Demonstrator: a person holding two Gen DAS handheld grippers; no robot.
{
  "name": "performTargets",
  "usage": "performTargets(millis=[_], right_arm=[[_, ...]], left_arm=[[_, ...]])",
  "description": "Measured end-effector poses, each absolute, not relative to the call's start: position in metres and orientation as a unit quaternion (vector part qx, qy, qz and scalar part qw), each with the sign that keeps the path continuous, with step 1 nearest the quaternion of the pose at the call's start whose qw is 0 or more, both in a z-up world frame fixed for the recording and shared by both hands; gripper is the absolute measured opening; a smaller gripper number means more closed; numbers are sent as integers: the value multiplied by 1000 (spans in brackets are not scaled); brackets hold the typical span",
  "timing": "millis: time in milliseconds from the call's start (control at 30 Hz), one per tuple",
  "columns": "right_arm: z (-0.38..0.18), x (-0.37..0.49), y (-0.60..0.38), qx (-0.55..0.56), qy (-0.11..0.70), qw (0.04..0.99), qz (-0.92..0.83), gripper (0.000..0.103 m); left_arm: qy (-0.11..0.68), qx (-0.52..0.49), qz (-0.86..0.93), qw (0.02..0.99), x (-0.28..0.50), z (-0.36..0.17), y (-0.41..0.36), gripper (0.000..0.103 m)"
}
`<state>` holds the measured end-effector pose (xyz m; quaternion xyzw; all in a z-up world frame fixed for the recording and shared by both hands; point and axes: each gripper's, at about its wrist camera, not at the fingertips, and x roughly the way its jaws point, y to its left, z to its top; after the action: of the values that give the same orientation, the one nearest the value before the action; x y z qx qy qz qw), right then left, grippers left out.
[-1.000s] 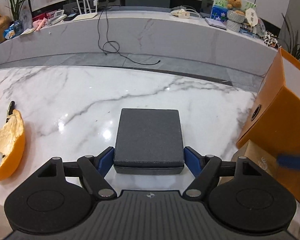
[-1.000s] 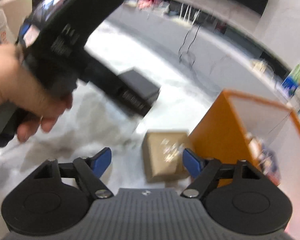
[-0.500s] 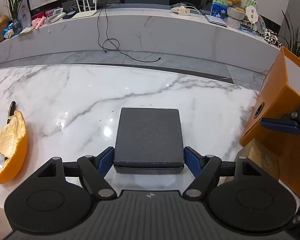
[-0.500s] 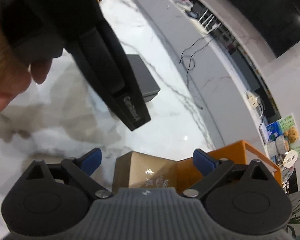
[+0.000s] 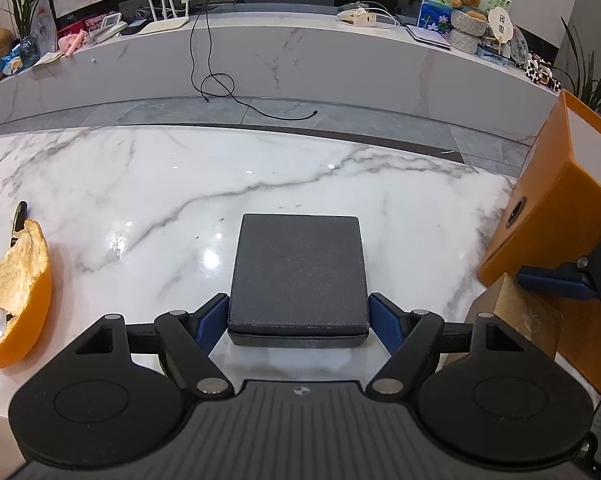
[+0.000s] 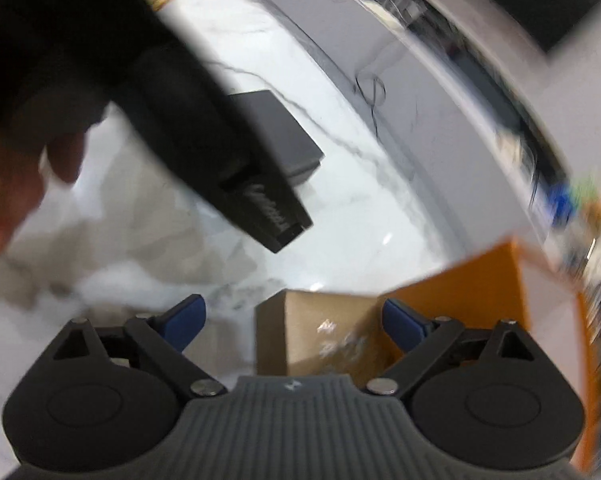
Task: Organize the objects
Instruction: 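Grasp the dark grey box with the left gripper while the right gripper grasps the gold gift box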
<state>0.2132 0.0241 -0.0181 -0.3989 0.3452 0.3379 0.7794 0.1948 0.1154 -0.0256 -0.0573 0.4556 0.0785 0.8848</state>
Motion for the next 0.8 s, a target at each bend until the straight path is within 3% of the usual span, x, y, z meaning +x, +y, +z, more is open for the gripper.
performTargets(millis=[267, 567, 800], right_arm=[[-2, 210, 2, -324, 401, 782, 350, 99], [11, 155, -37, -318, 437, 739, 403, 94], [8, 148, -45, -316, 393, 768, 396, 95]], left_arm=[[456, -56, 75, 885, 194, -26, 118, 88], [460, -51, 72, 883, 191, -25, 117, 88], [442, -61, 79, 891, 195, -29, 119, 89]])
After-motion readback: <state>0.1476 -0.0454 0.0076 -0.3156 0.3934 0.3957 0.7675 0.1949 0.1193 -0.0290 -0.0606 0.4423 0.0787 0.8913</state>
